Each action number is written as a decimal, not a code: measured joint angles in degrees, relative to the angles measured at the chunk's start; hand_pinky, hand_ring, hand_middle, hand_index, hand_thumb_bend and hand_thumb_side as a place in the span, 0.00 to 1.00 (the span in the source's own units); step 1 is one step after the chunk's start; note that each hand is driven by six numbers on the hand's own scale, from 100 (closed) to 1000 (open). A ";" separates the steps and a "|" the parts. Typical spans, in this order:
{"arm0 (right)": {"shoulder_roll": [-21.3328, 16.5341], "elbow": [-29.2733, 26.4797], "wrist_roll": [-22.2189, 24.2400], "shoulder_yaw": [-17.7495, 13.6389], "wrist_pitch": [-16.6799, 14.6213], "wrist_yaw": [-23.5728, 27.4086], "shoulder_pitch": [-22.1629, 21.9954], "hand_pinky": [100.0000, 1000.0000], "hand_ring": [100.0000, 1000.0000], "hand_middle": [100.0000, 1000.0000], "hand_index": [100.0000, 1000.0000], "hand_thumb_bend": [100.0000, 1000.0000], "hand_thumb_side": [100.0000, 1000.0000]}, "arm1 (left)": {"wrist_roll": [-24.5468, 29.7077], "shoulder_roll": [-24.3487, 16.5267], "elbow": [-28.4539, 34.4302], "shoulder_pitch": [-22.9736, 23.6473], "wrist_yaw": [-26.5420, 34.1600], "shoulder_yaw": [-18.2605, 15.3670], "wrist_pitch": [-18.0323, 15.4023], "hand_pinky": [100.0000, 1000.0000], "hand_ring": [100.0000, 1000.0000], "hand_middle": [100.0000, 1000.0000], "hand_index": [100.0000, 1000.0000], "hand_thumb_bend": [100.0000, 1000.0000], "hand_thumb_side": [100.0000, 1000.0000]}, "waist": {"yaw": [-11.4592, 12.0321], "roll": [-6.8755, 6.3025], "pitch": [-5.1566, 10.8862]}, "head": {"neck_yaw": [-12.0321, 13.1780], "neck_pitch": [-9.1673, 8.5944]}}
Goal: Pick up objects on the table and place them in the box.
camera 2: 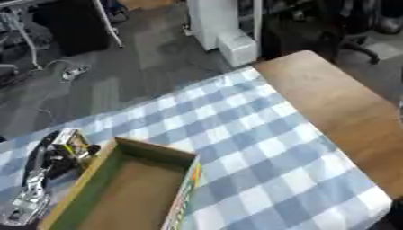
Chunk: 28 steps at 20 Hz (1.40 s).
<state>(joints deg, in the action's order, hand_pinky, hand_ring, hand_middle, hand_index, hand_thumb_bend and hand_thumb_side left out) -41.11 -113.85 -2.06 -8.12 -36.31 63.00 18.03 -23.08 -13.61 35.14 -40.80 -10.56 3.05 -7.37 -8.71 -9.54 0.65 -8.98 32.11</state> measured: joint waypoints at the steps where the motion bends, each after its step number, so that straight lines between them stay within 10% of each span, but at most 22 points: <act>1: 0.00 0.00 0.02 0.00 0.02 0.00 0.00 0.38 0.31 0.34 0.43 0.00 1.00 | -0.13 0.01 -0.07 0.00 0.00 -0.01 -0.07 0.44 0.54 0.77 0.90 0.92 0.42 | 0.00 0.00 0.00 | 0.00 0.00; 28: 0.00 0.00 0.40 -0.01 -0.07 0.04 0.00 0.38 0.30 0.32 0.41 0.00 1.00 | -4.20 0.03 -0.65 -0.01 1.04 -0.19 -1.67 0.35 0.47 0.71 0.81 0.74 0.46 | -0.30 0.00 -0.06 | 0.00 0.00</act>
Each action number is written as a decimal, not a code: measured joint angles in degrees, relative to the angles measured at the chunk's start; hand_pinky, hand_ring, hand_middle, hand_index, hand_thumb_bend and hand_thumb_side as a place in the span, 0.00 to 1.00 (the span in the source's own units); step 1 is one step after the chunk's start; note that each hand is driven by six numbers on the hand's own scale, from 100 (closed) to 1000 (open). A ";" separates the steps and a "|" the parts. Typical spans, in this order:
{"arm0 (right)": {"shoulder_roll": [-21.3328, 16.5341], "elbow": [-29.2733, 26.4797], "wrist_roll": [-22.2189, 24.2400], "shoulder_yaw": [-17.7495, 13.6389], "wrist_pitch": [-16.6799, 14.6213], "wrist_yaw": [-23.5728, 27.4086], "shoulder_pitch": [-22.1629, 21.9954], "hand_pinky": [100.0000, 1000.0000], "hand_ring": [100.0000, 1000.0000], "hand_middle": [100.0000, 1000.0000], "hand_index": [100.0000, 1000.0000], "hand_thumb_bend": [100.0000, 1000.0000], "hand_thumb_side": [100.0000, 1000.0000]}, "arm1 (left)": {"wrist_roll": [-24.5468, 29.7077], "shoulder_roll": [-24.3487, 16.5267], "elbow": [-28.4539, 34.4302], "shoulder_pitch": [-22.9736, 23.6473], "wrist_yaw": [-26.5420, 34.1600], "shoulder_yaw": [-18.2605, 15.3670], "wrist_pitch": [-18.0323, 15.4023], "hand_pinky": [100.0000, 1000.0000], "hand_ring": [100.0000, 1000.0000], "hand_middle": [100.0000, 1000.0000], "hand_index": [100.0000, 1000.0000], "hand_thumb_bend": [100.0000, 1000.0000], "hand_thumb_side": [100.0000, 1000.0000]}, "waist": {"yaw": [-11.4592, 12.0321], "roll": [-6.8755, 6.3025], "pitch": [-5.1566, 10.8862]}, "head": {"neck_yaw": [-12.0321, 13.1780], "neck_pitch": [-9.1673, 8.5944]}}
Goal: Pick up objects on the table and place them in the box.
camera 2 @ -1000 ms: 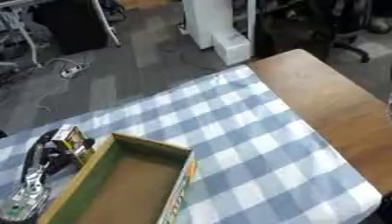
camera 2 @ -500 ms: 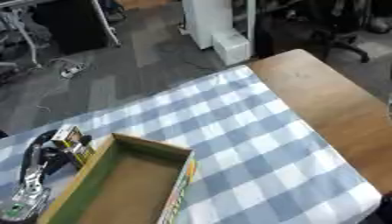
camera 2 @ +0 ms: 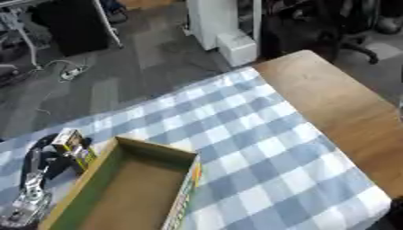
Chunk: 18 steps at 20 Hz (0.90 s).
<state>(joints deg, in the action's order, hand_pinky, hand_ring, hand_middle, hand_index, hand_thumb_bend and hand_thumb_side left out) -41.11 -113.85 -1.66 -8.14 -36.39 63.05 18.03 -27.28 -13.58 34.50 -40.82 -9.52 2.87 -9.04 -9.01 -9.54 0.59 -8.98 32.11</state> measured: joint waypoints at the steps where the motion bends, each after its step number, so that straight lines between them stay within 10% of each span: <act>1: 0.00 0.00 0.05 0.00 -0.01 0.00 0.00 0.38 0.30 0.32 0.41 0.00 1.00 | -0.01 0.00 -0.01 0.00 0.00 0.00 0.00 0.35 0.47 0.71 0.81 0.74 0.46 | 0.00 0.00 -0.01 | 0.00 0.00; 18: 0.00 0.00 0.19 0.00 0.23 0.00 0.31 0.37 0.30 0.31 0.41 0.00 1.00 | -0.24 0.05 -1.22 -0.61 -0.15 -0.16 0.25 0.35 0.46 0.71 0.81 0.84 0.43 | -0.17 -0.05 -0.13 | 0.43 -0.01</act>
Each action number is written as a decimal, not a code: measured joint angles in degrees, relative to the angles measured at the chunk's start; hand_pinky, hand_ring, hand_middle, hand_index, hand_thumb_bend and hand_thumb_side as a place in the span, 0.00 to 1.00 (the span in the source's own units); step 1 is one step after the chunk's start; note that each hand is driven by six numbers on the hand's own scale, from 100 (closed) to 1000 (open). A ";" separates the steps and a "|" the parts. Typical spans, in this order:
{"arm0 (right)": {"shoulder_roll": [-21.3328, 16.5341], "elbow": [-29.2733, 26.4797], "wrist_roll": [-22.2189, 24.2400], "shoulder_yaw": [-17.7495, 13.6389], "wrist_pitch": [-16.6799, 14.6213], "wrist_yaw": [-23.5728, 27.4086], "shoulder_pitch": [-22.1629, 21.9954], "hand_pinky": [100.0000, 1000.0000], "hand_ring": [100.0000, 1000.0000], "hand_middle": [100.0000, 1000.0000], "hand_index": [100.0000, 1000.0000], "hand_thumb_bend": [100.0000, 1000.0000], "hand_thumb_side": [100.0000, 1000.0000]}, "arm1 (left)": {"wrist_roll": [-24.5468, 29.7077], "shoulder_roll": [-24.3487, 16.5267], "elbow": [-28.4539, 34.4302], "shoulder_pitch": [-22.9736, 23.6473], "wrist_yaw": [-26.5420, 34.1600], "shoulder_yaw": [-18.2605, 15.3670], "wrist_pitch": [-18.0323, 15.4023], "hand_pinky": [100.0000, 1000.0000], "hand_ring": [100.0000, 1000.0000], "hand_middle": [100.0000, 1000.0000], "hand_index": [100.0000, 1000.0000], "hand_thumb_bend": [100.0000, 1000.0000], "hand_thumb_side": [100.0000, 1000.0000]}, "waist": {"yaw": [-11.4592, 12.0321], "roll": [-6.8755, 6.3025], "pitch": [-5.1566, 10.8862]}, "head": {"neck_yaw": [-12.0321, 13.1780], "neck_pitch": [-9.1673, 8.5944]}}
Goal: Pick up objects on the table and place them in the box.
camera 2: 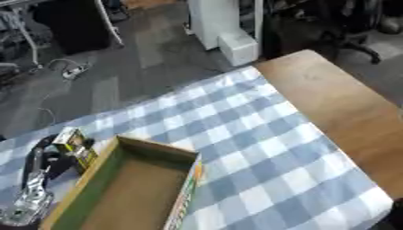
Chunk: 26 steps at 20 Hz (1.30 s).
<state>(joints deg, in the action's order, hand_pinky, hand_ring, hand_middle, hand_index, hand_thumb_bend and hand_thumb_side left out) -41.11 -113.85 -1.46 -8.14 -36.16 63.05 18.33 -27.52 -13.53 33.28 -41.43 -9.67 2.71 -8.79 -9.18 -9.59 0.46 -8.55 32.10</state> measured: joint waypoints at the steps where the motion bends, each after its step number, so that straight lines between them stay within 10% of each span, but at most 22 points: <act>1: 0.00 0.00 -0.04 0.00 0.07 0.01 0.11 0.37 0.30 0.31 0.41 0.00 1.00 | 0.00 0.00 -0.20 -0.02 -0.10 -0.01 0.01 0.35 0.46 0.71 0.81 0.85 0.43 | -0.07 -0.01 0.00 | 0.01 -0.01; 12: 0.00 0.00 -0.70 -0.03 0.86 0.45 0.79 0.37 0.30 0.31 0.41 0.00 1.00 | -0.10 0.00 -1.82 -0.97 -0.84 -0.37 0.13 0.34 0.45 0.70 0.81 0.87 0.43 | -0.76 -0.30 -0.15 | 0.08 -0.48; 17: 0.00 0.00 -1.01 -0.06 1.32 0.51 1.18 0.37 0.30 0.31 0.40 0.00 1.00 | -1.53 0.00 -2.53 -0.98 -0.87 -0.77 0.30 0.08 0.26 0.53 0.70 0.75 0.44 | -0.95 -0.38 -0.17 | 0.26 -0.51; 26: 0.00 0.00 -1.34 -0.34 1.67 0.95 1.34 0.37 0.29 0.31 0.40 0.00 1.00 | -6.80 -0.01 -4.56 -1.51 0.06 -1.46 0.31 0.00 0.02 0.32 0.55 0.09 0.61 | -1.31 -0.52 -0.19 | 0.58 -0.80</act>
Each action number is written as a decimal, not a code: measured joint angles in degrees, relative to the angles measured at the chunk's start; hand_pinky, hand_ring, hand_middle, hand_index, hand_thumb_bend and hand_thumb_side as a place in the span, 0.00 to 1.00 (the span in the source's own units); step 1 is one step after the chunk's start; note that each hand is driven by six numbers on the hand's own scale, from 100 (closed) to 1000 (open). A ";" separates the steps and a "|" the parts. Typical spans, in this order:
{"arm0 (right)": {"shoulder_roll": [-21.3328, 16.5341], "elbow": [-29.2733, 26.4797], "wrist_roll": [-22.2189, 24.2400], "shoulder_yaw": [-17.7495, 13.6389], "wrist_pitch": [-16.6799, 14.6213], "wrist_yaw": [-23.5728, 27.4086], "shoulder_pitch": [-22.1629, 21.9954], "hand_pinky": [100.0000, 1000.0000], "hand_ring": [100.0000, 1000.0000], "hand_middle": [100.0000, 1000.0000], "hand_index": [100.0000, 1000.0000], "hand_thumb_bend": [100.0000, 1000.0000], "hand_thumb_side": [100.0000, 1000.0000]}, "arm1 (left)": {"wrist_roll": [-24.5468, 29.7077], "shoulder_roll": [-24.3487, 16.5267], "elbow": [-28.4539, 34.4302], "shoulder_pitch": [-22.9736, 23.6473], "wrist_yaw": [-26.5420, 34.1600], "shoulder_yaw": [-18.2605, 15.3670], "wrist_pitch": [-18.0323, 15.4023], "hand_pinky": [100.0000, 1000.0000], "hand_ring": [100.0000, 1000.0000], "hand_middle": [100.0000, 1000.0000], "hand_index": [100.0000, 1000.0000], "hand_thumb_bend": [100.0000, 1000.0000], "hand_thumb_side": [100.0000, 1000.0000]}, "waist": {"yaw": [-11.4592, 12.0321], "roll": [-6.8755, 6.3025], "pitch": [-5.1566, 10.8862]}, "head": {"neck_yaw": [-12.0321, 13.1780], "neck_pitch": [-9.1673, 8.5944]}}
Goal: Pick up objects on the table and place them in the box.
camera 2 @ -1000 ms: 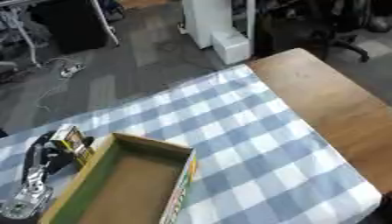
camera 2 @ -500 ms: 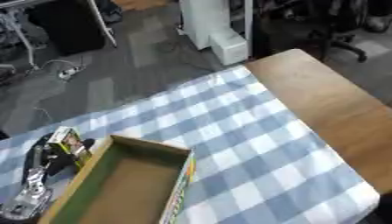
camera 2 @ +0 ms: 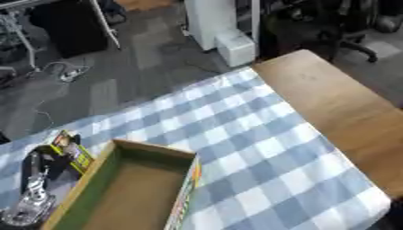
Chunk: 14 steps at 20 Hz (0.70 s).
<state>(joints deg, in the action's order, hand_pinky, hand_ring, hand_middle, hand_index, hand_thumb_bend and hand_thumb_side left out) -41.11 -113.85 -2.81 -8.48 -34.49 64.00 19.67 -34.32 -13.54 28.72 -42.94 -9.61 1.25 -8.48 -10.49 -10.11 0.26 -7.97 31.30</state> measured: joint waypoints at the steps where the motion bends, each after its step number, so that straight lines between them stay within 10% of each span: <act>1: 0.00 0.00 -0.01 0.00 0.01 0.00 0.17 0.37 0.29 0.31 0.40 0.00 1.00 | -0.33 0.00 -0.17 0.00 0.13 -0.01 0.15 0.00 0.00 0.30 0.53 0.08 0.61 | -0.03 0.00 -0.02 | 0.01 -0.13; 6: 0.00 0.00 -0.25 -0.01 0.25 0.05 0.87 0.37 0.29 0.31 0.40 0.00 1.00 | -1.66 0.00 -0.48 -0.01 0.68 -0.10 0.27 0.00 0.00 0.01 0.37 0.00 0.82 | -0.32 -0.13 -0.05 | 0.18 -0.19; 14: 0.00 0.00 -0.54 -0.03 0.51 0.44 0.89 0.37 0.29 0.30 0.40 0.00 1.00 | -2.96 -0.02 -0.57 -0.01 1.63 -0.18 -1.91 0.00 0.00 0.00 0.21 0.00 0.79 | -0.33 -0.19 -0.05 | 0.24 -0.22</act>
<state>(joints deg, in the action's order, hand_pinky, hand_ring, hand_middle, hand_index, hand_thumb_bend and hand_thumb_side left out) -41.11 -113.85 -3.34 -8.51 -33.98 64.44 20.57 -37.28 -13.56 28.15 -42.95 -7.98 1.06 -10.39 -10.83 -10.30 0.22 -7.73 31.08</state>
